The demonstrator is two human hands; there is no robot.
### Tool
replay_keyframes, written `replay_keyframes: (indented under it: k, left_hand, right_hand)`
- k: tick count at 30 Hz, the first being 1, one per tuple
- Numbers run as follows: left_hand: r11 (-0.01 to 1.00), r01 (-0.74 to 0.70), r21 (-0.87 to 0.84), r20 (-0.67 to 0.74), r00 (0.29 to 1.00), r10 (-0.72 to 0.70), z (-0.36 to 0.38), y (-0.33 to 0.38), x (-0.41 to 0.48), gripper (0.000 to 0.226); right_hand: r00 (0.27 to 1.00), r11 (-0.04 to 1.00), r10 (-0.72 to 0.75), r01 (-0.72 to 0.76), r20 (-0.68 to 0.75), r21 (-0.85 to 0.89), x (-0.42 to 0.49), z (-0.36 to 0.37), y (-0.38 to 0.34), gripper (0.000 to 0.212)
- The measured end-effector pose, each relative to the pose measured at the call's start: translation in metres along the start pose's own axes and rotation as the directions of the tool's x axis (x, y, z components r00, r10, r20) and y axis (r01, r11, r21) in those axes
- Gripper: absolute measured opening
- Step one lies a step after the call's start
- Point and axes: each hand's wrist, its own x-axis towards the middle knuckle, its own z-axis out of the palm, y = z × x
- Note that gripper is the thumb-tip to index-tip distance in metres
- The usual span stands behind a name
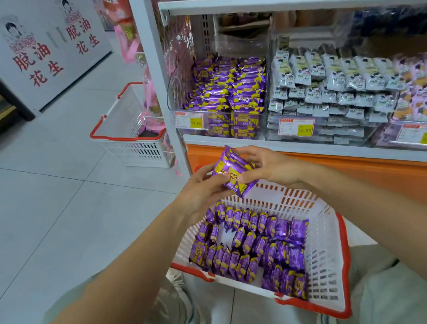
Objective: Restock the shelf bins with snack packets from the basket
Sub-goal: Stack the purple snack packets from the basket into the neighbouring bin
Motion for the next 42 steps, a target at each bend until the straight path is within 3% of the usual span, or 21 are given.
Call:
replay_keyframes:
  k: [4,7,12,16,19,22,25,27,32,37,39,42]
  left_hand:
    - [0.996,-0.087,0.008,0.011,0.996,0.087,-0.003,0.036,0.008,0.030]
    - [0.980,-0.190,0.066,0.036,0.982,0.188,-0.003,0.066,0.018,0.015]
    - [0.963,-0.265,0.053,-0.009,0.964,0.266,-0.003,0.100,0.040,0.029]
    - [0.896,-0.319,0.308,-0.078,0.930,0.358,-0.005,0.115,0.064,0.047]
    - [0.686,-0.345,0.641,-0.108,0.844,0.526,-0.015,0.123,0.083,0.058]
    - [0.285,-0.267,0.921,0.008,0.743,0.670,-0.026,0.128,0.097,0.052]
    - [-0.155,-0.070,0.985,0.156,0.728,0.668,-0.037,0.129,0.111,0.066]
    - [-0.329,0.016,0.944,0.200,0.767,0.609,-0.037,0.129,0.121,0.070]
    - [-0.506,0.148,0.850,0.232,0.757,0.611,-0.034,0.138,0.146,0.075]
    - [-0.516,0.120,0.848,0.282,0.723,0.631,-0.065,0.119,0.154,0.083]
    - [-0.502,0.029,0.864,0.353,0.676,0.647,-0.076,0.112,0.152,0.077]
    - [-0.472,-0.041,0.881,0.416,0.544,0.729,-0.087,0.100,0.145,0.069]
  right_hand:
    - [0.986,0.997,-0.075,0.077,-0.152,0.011,0.023,-0.003,-0.025,0.059]
    - [0.966,0.978,-0.208,0.201,-0.155,-0.063,0.037,-0.009,-0.052,0.051]
    - [0.955,0.956,-0.270,0.250,-0.124,-0.154,0.059,-0.027,-0.081,0.067]
    - [0.929,0.929,-0.311,0.252,-0.203,-0.269,0.077,-0.038,-0.100,0.069]
    - [0.896,0.903,-0.359,0.263,-0.261,-0.340,0.096,-0.043,-0.113,0.067]
    - [0.869,0.883,-0.388,0.254,-0.307,-0.395,0.120,-0.052,-0.122,0.066]
    - [0.858,0.882,-0.376,0.215,-0.350,-0.420,0.147,-0.064,-0.128,0.068]
    - [0.836,0.872,-0.388,0.197,-0.388,-0.448,0.167,-0.072,-0.129,0.072]
    - [0.841,0.849,-0.357,0.111,-0.406,-0.517,0.209,-0.082,-0.128,0.080]
    - [0.851,0.805,-0.340,0.043,-0.401,-0.592,0.239,-0.081,-0.117,0.079]
    - [0.835,0.806,-0.343,0.026,-0.431,-0.591,0.245,-0.079,-0.120,0.076]
    - [0.805,0.840,-0.368,0.072,-0.465,-0.538,0.254,-0.078,-0.128,0.072]
